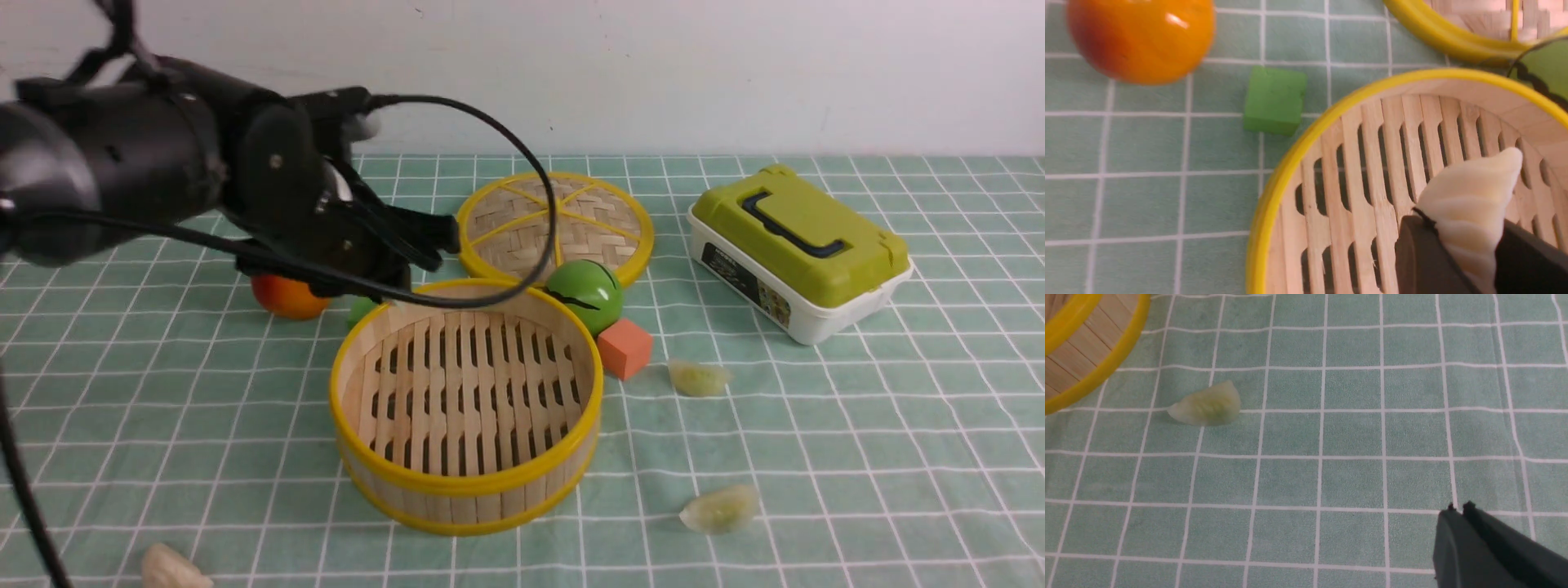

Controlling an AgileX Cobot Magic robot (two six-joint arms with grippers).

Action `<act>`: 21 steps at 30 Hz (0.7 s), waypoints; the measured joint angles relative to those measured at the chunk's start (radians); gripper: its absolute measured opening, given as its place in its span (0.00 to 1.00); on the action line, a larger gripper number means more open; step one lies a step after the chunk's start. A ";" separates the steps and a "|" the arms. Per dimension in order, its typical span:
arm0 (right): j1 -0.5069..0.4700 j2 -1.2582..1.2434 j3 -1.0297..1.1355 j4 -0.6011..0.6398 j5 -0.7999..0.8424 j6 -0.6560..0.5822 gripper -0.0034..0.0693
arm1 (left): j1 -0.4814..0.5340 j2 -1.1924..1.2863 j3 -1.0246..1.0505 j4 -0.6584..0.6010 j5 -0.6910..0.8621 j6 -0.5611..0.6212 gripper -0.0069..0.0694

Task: Put the dumplings into the steamer on the table with the blue tablecloth.
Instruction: 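Place the dumpling into the bamboo steamer basket with the left gripper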

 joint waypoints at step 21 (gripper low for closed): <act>0.002 0.000 0.000 0.040 0.007 0.000 0.07 | -0.008 0.074 -0.127 -0.013 0.282 -0.022 0.64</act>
